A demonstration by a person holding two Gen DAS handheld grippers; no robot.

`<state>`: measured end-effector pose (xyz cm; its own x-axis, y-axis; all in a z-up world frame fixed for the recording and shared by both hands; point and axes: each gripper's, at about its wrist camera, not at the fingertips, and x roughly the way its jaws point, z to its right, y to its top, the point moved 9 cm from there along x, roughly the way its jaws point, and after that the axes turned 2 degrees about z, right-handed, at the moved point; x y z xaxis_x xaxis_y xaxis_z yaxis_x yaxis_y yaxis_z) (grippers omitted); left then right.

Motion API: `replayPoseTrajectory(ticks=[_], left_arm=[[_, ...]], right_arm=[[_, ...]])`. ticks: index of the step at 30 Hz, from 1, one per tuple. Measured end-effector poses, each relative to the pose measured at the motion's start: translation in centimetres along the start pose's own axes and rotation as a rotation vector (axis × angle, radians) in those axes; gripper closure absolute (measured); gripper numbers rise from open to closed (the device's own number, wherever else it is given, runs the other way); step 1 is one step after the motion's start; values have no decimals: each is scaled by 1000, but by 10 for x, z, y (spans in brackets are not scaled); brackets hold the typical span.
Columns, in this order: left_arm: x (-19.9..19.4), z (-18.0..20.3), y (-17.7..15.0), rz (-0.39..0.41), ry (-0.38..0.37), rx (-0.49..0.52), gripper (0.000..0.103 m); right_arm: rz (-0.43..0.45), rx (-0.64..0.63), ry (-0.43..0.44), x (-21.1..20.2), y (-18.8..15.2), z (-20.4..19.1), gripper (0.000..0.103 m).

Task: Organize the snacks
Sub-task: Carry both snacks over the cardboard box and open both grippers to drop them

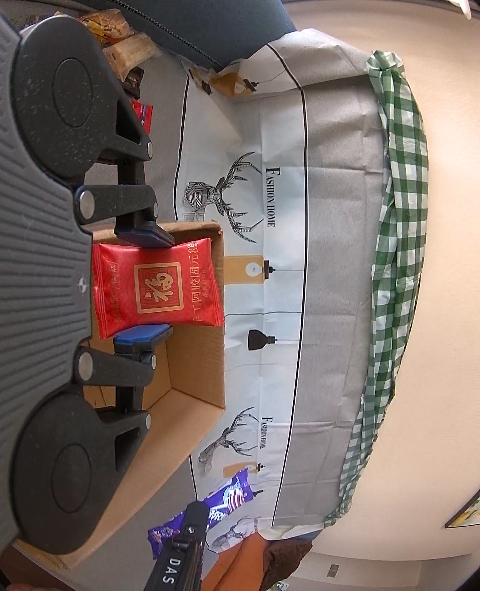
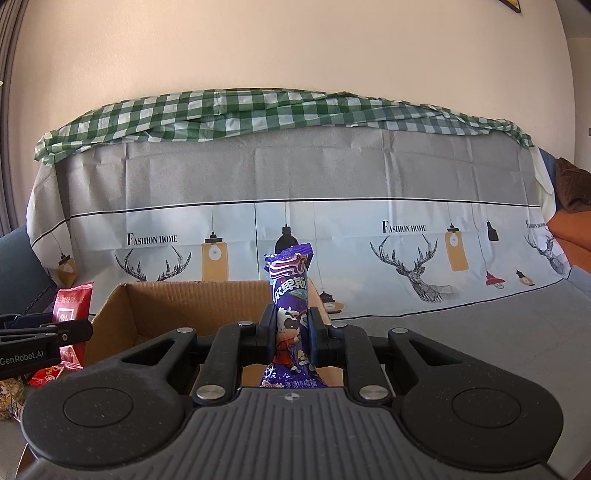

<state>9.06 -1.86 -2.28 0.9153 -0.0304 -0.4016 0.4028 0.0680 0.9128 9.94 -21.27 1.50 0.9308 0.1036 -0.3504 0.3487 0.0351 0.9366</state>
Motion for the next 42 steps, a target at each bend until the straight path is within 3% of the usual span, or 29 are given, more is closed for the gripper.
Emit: replayPoseTrajectory(ticks=[42], left_arm=[[-2,5,1,6,-21,-9,55]], right_arm=[[-9,-37,7,3,-2,-3,85]])
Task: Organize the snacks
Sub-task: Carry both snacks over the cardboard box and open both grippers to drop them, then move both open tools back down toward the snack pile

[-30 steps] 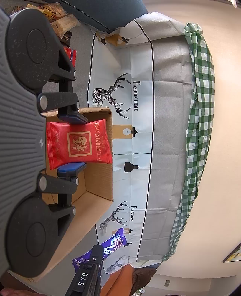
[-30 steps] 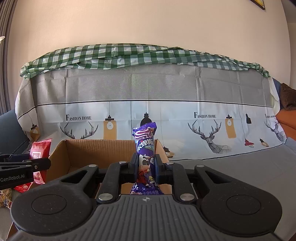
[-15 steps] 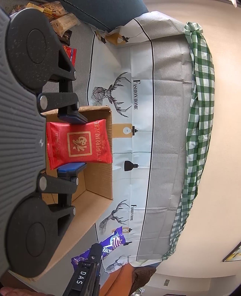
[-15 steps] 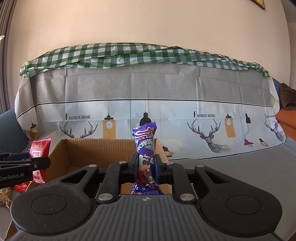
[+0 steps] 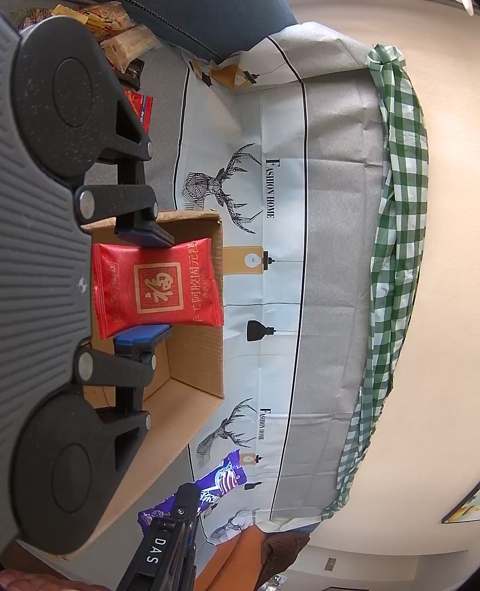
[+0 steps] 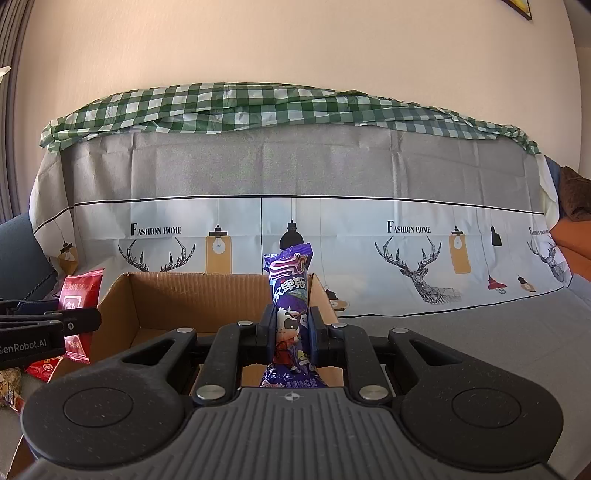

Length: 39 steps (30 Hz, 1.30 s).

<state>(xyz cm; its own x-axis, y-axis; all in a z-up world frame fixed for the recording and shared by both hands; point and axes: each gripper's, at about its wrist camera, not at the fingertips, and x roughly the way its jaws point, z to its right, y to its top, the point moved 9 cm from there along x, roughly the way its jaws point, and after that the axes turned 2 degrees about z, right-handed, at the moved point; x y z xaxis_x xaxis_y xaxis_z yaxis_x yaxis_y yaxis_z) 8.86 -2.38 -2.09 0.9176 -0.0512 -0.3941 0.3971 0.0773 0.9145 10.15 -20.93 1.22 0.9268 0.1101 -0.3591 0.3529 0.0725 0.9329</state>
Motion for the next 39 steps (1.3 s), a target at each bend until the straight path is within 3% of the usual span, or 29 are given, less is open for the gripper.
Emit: replayPoseTrajectory(ticks=[15,17,18,20,23,28,39], left_arm=[[0,1,0,0,-12,-7,54],[0,4,-1,-4,-31,-9,44],[0,6,-1,-2,-35,-5,37],[-2,9,-1,8,-36,9,36],[-1,10,-1,5,-41,12,36],[0,7,-2,1,-38,7,36],[-6,-13,1,-3,-18,-19,42]], right_arm=[[-2,-2,1,1,0,-1,85],[-6,-3,1,1,0,-1,85],[-8,-5,-4,1,-1,-1,83],[-10,-5,-10,2,-2,0,65],[-7,-6,-23,2,-2,1,54],[-19,-20,-38,4,-4,1,48],[-6,-13,-55,3,-3,-4,48]])
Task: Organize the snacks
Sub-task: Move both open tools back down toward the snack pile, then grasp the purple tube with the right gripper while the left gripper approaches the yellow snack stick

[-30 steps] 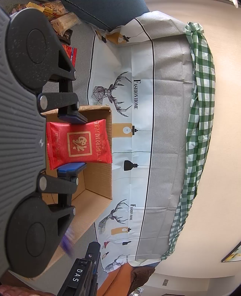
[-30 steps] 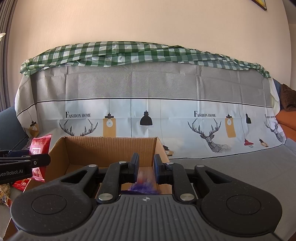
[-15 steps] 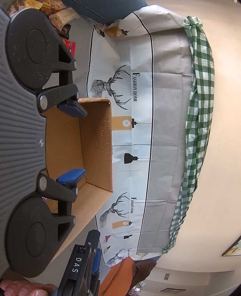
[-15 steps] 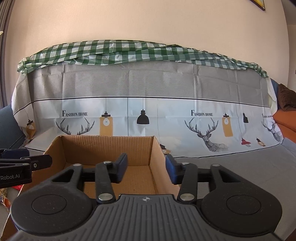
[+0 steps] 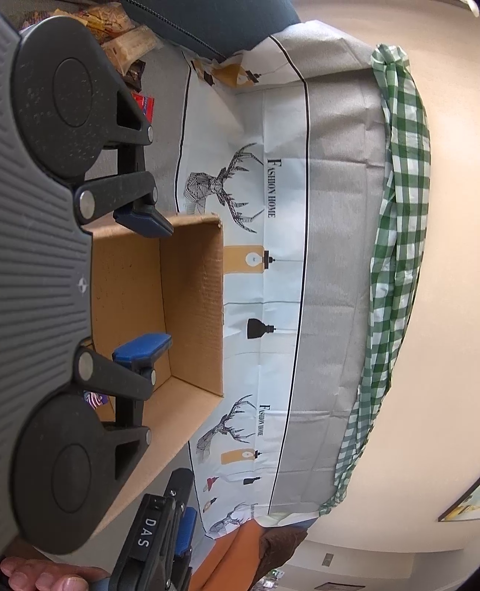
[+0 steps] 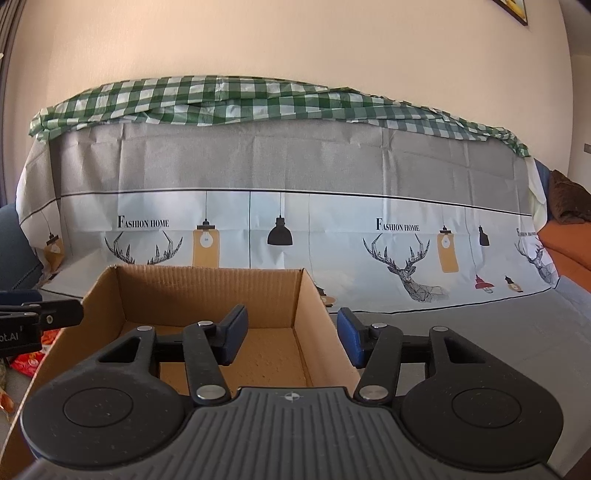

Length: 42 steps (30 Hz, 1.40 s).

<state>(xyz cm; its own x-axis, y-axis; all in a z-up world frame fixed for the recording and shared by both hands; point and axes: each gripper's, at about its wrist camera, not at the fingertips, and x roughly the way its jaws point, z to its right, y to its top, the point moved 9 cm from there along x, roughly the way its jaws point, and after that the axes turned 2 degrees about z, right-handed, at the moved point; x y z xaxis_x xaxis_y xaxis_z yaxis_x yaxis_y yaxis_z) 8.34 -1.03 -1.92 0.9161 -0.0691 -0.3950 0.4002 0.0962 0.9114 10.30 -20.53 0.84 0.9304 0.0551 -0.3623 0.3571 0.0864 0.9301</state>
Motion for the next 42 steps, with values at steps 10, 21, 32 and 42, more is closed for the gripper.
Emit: replayPoseTrajectory(ticks=[10,21,32,42], left_arm=[[-27,-45,-3,-63,-19,-61,47],[-61,-152,-4,-139,-112,-105,66],[-67,-224,-18,-178,25,-368,86],[-53,-261,-38,-274,126,-488,81]], right_arm=[[93,132,-44,-18,11,2,16],[91,188,76,-35,11,-49,15],[21,178,315,-50,-6,-175,69],[-191,76,428,-36,-63,-281,69]])
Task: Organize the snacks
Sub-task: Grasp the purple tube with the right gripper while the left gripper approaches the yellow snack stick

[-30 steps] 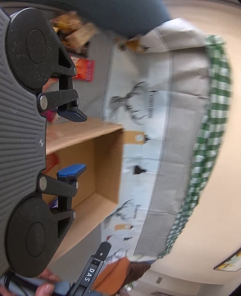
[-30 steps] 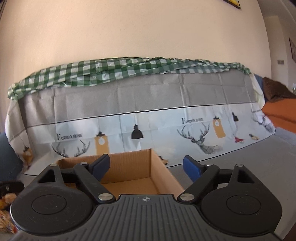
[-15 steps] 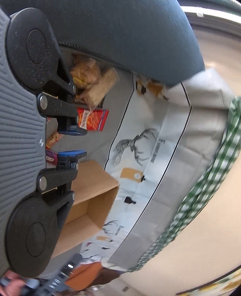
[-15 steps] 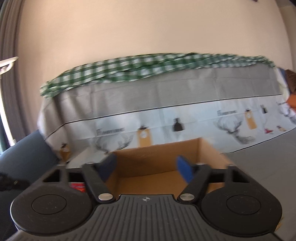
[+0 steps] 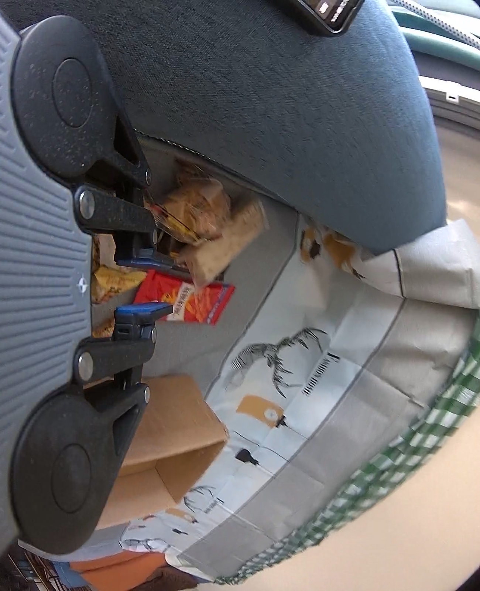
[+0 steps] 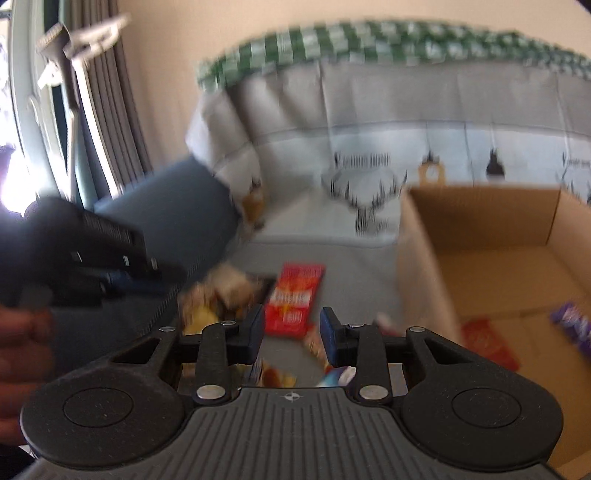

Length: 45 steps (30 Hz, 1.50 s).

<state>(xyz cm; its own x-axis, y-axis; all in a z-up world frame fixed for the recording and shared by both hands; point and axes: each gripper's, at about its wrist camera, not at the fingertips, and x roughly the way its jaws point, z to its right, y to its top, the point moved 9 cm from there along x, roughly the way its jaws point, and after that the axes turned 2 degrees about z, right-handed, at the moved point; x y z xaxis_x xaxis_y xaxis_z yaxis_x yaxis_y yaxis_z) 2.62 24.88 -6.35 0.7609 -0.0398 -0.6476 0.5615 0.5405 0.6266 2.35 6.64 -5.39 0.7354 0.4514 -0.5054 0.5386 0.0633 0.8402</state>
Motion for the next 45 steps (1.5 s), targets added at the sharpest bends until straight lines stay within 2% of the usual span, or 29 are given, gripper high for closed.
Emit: replayPoseTrajectory(ticks=[3,7,10,13,15,19,22,26,31,34,41,42,43,45], left_arm=[[9,0,-4,-48,7,10,71],[23,-3,-13,-114,33,27,58],[33,-5,-20,-156,51,29,54],[41,-5,-25,-191,52,32,51],[46,-1,-29,-209,48,43,50],[56,8,-37,-240,55,96,50],[61,13,-40,-250,63,134,50],[67,15,-42,-258,82,164,55],[64,13,-37,-234,90,178,95],[56,8,-32,-209,76,147,101],[31,-4,-25,-178,58,73,101],[29,-5,-26,-184,48,54,100],[29,-6,-29,-197,35,38,95],[29,-2,-31,-208,20,39,93]], right_arm=[[-95,16,-34,22,-20,-1,65],[-187,50,-116,42,-40,7,50],[-237,93,-165,52,-50,15,39],[-281,137,-196,63,-61,24,36],[-319,179,-191,69,-69,27,35],[-300,169,-204,73,-69,25,37],[-294,113,-240,75,-68,26,59],[-297,90,-209,74,-67,22,73],[-299,34,-140,66,-66,9,76],[-306,-12,-90,57,-66,2,76],[-338,-98,-18,32,-75,-2,76],[-343,-107,-17,29,-78,-1,76],[-352,-106,-21,26,-80,0,76],[-359,-79,-5,20,-82,1,76]])
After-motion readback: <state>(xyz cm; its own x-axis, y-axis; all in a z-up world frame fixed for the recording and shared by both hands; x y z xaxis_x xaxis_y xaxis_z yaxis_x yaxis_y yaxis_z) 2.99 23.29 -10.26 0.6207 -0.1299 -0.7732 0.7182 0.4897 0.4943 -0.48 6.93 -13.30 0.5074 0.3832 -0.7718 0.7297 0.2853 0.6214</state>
